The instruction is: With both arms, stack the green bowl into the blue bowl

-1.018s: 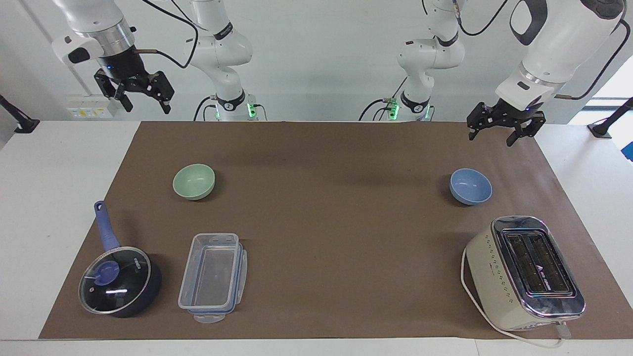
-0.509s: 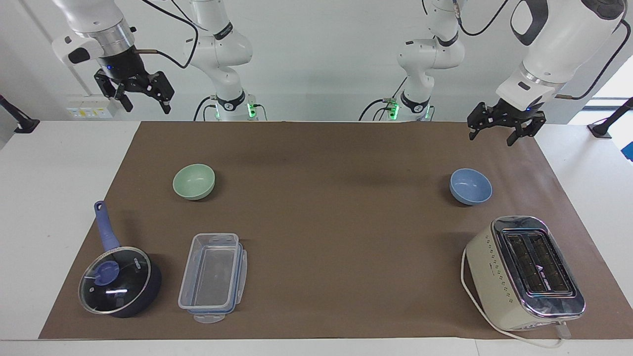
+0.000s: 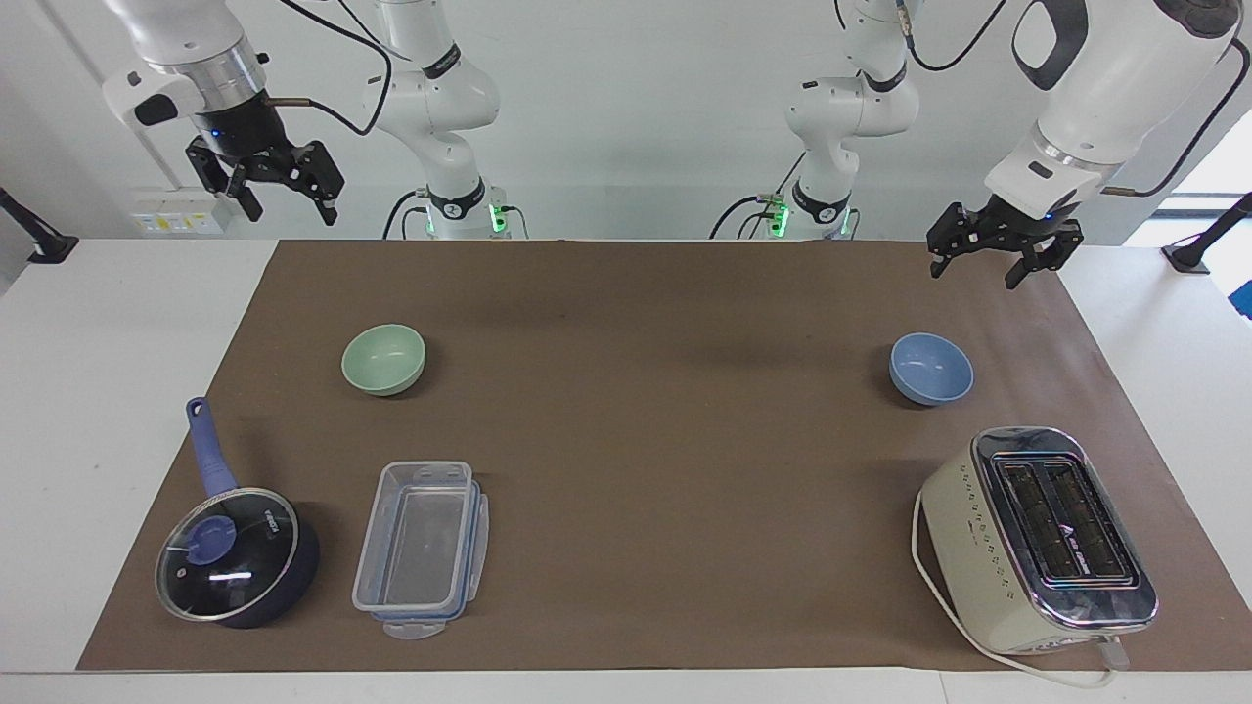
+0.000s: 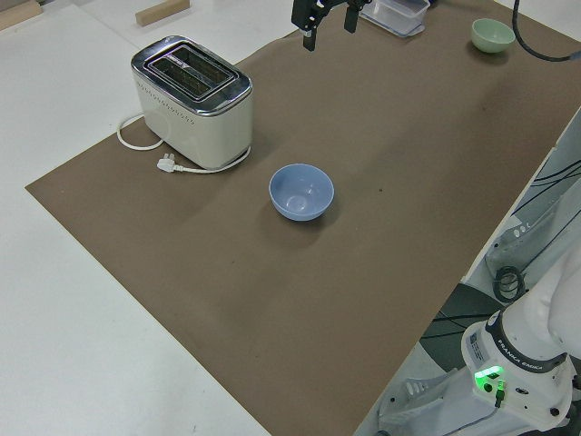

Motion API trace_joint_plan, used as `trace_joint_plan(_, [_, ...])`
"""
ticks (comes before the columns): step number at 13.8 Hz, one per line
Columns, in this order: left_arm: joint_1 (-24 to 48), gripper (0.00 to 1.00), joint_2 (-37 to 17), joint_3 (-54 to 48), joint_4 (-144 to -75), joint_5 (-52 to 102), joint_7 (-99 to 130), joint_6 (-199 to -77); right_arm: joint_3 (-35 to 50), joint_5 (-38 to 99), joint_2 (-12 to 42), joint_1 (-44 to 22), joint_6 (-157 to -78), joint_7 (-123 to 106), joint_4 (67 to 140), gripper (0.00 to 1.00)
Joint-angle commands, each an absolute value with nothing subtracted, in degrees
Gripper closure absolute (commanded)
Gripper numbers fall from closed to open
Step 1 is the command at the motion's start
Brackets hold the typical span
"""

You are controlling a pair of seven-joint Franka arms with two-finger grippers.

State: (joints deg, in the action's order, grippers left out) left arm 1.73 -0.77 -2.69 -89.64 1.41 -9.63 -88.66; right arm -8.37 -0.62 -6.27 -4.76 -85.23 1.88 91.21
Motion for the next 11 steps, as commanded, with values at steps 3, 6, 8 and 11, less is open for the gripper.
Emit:
trace_joint_plan(3, [-1.84,0.00,1.67,-2.90,-94.91,0.97,-16.08,-92.36,-7.91,-0.70,-7.56,-3.87,-85.43,0.62,92.64,0.00])
trace_joint_plan(6, [-4.56,0.00,2.10,-2.90,-99.21,1.05,-19.14,-95.01,-8.09,-0.62,-7.65,-3.87,-85.52,0.62,92.64,0.00])
trace_joint_plan(8, [-6.93,0.00,4.21,-2.90,-105.09,1.93,-23.71,-98.67,-8.00,-0.62,-7.65,-3.87,-85.52,0.70,92.64,0.00])
trace_joint_plan(11, [-7.99,0.00,5.27,-2.90,-110.56,2.11,-24.52,-104.23,-8.09,-0.70,-7.56,-3.87,-85.60,1.31,92.55,0.00])
